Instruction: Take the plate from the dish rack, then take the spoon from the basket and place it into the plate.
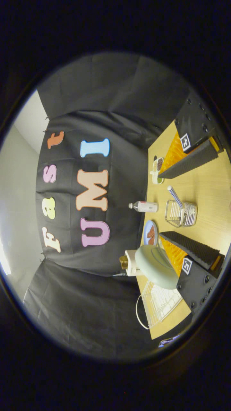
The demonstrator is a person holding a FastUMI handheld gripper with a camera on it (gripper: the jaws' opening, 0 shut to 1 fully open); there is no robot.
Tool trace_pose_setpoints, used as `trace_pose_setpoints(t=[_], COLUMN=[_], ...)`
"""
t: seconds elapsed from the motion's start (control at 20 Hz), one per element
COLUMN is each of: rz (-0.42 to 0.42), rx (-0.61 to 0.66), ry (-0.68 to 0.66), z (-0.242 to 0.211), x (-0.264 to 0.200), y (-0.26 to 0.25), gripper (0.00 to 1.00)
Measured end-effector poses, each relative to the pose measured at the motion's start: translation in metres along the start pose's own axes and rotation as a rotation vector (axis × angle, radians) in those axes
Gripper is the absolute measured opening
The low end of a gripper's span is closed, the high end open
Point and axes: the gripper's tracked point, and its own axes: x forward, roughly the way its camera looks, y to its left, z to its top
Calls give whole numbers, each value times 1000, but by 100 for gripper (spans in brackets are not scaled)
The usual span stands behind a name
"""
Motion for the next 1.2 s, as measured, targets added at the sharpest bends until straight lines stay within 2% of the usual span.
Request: trace_pose_setpoints(t=[0.25,0.4,0.6,0.8,0.9,1.0,1.2], rz=[49,122,160,221,216,164,187], rx=[63,99,86,241,327,325,305], ry=[39,130,298,523,639,715,751], z=[56,89,112,95,74,57,42], x=[9,19,40,58,67,79,95], y=[24,57,96,141,154,149,162], gripper=[100,100,100,100,100,100,100])
